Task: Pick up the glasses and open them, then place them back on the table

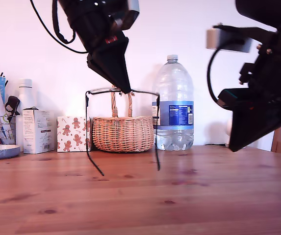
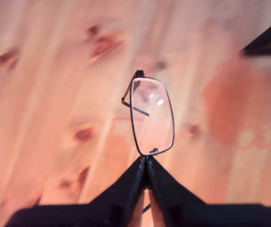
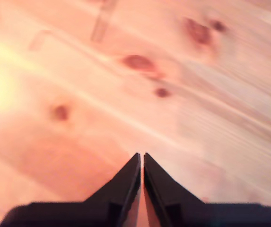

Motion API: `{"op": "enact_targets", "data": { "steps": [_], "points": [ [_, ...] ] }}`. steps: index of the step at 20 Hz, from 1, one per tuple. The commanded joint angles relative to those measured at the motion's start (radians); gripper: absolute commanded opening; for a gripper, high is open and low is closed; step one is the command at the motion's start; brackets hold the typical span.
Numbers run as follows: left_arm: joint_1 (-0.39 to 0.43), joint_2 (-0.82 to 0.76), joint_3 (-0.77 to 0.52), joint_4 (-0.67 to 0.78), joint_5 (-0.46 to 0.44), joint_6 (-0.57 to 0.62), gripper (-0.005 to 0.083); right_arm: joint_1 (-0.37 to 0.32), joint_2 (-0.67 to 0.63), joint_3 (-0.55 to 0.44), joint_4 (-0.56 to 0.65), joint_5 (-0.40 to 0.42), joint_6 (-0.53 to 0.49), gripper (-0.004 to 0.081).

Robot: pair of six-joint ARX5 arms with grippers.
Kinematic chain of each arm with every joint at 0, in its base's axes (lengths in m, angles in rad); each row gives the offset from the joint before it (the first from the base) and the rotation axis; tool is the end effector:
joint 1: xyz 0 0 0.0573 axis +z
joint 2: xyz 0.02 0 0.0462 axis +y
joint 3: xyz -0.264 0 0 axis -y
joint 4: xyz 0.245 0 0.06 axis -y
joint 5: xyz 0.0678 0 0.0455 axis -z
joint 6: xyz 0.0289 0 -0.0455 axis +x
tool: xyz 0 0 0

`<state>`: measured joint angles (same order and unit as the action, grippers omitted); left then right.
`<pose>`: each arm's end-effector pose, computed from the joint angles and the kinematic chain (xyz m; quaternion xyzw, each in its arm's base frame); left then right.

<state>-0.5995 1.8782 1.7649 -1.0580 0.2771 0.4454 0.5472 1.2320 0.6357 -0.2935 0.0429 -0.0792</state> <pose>0.3153 -0.2250 0.2990 0.2532 0.4540 -0.4654 0.7164 0.1967 0.1184 0.1894 -0.1597 0.4025 0.2413 0.8685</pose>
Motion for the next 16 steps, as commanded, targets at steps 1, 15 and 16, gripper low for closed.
{"op": "enact_targets", "data": {
  "steps": [1,15,16],
  "points": [
    [-0.03,-0.001,0.005,0.023,-0.047,-0.029,-0.0021,-0.02,-0.001,-0.003,0.023,-0.013,0.005,-0.001],
    [-0.249,-0.001,0.003,0.056,-0.626,-0.29,-0.0021,-0.192,-0.001,-0.003,0.076,-0.019,0.004,-0.001],
    [-0.259,-0.001,0.002,0.056,-0.658,-0.312,-0.0021,-0.2,-0.001,-0.003,0.077,-0.02,0.004,-0.001]
  ]
}}
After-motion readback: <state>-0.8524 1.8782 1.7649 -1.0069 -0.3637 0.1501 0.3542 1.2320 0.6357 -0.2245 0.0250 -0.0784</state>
